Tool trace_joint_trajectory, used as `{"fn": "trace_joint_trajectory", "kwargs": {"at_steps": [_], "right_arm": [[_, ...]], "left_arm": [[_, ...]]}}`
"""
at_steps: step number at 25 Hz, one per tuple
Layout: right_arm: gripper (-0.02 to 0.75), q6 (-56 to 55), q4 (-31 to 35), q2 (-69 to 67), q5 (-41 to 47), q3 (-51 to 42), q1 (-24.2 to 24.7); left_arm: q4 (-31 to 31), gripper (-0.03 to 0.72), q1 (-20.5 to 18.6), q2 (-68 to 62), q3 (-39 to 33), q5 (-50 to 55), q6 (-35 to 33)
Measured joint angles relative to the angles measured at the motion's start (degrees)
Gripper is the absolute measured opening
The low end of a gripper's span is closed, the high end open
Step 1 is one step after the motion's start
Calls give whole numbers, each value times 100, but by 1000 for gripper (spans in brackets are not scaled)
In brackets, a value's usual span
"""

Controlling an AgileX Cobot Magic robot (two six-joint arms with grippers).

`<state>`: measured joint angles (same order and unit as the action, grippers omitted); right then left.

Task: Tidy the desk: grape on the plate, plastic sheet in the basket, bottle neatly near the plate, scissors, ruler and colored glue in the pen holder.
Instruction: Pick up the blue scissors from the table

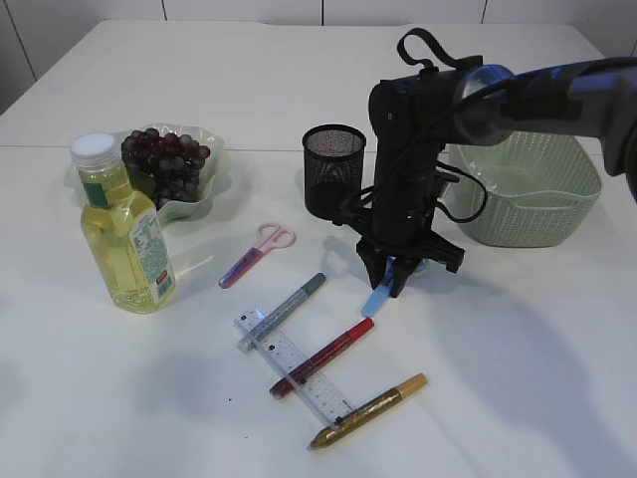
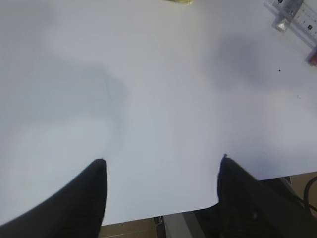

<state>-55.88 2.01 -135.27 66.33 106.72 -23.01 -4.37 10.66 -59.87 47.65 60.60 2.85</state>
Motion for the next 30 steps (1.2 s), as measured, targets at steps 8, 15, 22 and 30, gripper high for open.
{"fn": "trace_joint_trajectory", "kwargs": {"at_steps": [8,15,22,30], "right_arm": [[189,-13,-11,0,-8,0,0],[188,64,-11,0,-8,0,0],[188,154,-71,0,24,0,0],[188,465,-231,113,108,0,0]], "left_arm": [[0,506,0,0,0,0,0],[0,506,0,0,0,0,0],[0,506,0,0,0,0,0],[0,506,0,0,0,0,0]]}}
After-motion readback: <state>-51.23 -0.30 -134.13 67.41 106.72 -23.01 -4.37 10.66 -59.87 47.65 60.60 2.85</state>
